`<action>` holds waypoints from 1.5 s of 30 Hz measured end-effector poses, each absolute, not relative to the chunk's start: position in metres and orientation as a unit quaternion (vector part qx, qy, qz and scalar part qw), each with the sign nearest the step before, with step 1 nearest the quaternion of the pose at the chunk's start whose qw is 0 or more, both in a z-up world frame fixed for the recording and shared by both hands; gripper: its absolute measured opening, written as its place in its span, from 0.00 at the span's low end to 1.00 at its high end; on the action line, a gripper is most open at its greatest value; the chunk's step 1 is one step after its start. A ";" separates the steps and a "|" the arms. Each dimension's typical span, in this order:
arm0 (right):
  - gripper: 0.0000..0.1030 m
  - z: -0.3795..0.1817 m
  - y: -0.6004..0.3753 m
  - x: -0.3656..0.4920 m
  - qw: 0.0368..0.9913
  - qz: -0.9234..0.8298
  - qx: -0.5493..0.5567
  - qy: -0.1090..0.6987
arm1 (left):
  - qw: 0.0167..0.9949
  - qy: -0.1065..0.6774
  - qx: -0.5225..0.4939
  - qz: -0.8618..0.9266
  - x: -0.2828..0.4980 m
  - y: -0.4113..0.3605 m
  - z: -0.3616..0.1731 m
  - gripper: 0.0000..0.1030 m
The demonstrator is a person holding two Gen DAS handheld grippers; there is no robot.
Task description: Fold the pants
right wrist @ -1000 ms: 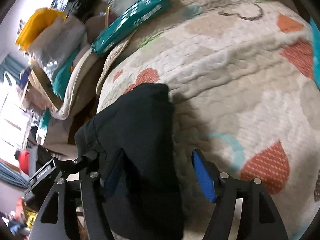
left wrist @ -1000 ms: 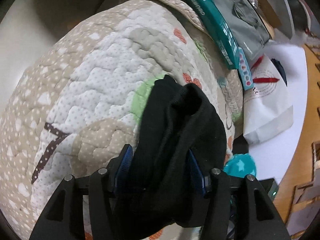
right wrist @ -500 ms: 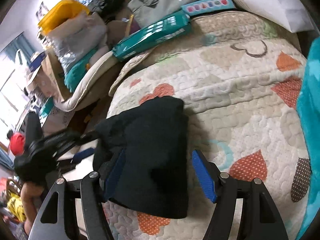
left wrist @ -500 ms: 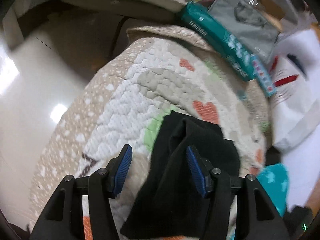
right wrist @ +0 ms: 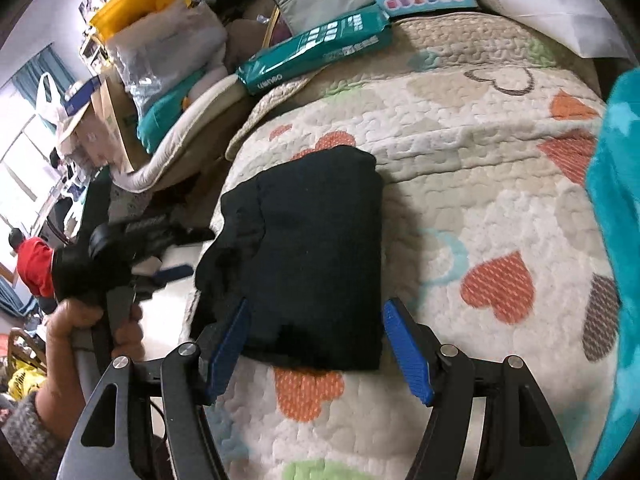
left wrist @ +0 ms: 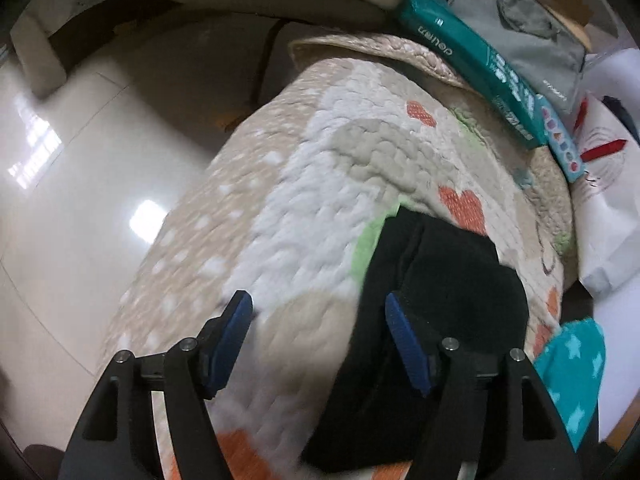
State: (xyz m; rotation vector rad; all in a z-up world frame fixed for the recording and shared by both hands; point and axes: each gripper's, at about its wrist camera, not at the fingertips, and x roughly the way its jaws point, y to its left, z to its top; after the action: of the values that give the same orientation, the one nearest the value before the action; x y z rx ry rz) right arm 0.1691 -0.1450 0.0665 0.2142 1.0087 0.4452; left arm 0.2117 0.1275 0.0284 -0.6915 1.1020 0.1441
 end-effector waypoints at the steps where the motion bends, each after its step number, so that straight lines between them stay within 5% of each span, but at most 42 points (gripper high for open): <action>1: 0.72 0.069 -0.149 0.162 0.848 0.210 0.102 0.477 | 0.798 0.508 -0.316 0.069 0.201 0.128 0.032 0.67; 17: 0.73 0.060 -0.170 0.053 0.873 0.164 0.061 0.455 | 0.900 0.400 -0.121 0.127 -0.006 0.056 0.078 0.68; 27: 0.74 0.076 -0.177 0.023 0.892 0.162 0.056 0.418 | 0.957 0.243 -0.031 0.154 -0.071 0.011 0.138 0.98; 45: 0.75 0.075 -0.173 0.011 0.895 0.163 0.034 0.414 | 0.929 0.353 -0.039 0.103 -0.060 -0.005 0.112 0.99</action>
State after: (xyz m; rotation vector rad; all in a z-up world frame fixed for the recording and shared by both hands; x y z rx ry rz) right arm 0.0110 -0.1731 0.0746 0.0713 0.8586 0.3380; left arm -0.0597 -0.0053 0.1115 -0.0808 0.7235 0.2111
